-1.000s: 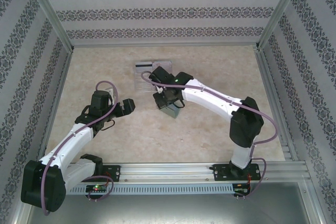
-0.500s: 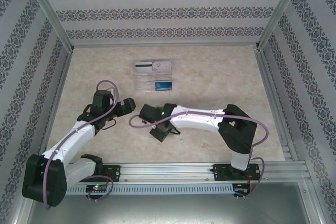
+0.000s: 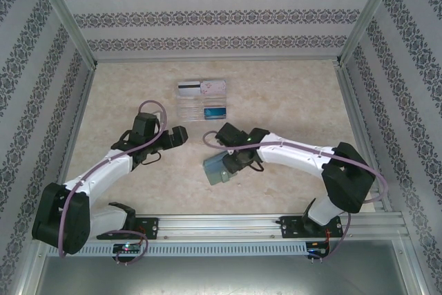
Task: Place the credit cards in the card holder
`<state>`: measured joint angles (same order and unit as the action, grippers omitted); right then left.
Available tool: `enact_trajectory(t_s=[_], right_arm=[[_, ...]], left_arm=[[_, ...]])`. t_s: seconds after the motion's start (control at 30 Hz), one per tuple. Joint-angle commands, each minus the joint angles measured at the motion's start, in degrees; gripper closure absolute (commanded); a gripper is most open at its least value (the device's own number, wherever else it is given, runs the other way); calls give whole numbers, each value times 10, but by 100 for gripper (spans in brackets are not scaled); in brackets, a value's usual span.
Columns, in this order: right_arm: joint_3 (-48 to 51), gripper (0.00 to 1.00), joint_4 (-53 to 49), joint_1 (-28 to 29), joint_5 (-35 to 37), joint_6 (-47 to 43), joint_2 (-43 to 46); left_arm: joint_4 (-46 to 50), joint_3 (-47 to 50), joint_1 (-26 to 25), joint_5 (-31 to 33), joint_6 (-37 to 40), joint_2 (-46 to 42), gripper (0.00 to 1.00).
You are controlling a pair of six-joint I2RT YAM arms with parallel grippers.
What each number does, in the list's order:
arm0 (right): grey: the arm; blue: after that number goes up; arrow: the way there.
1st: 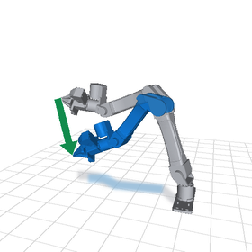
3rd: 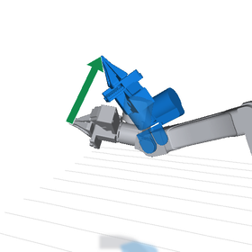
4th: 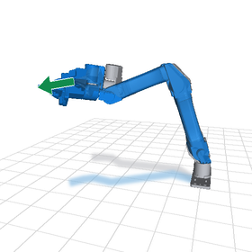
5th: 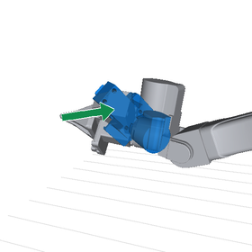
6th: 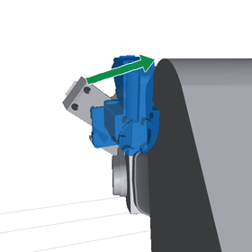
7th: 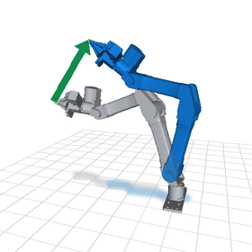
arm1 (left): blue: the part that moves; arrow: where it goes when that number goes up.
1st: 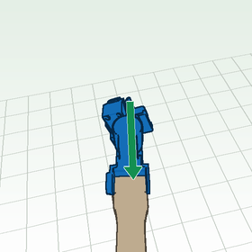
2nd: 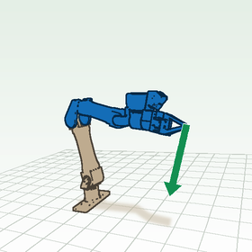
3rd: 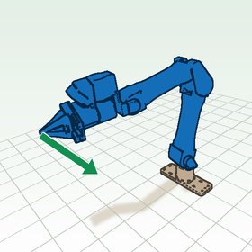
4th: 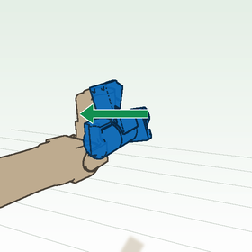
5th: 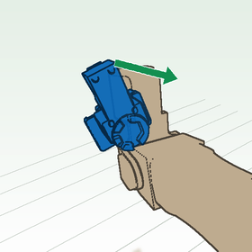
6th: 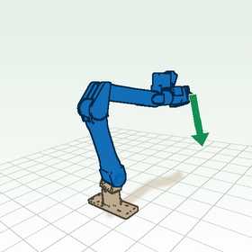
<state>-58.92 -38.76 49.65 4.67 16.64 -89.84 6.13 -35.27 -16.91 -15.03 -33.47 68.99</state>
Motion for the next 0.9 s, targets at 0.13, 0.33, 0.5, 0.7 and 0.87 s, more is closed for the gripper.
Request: enact_trajectory(t_s=[0.13,0.33,0.5,0.7,0.87], right_arm=[[18,53,58,-38,-94,47,-8],[28,53,103,-55,-150,74,-19],[5,54,130,-74,-178,82,-41],[-116,55,97,-87,-215,48,-172],[-168,56,73,-86,-221,22,-211]], left_arm=[[-21,-42,-52,-16,-8,48,1],[-4,-58,-75,-64,13,69,2],[12,-49,-88,-98,41,61,4],[-26,-3,-88,-102,35,25,5],[-35,15,-88,-97,40,44,6]])
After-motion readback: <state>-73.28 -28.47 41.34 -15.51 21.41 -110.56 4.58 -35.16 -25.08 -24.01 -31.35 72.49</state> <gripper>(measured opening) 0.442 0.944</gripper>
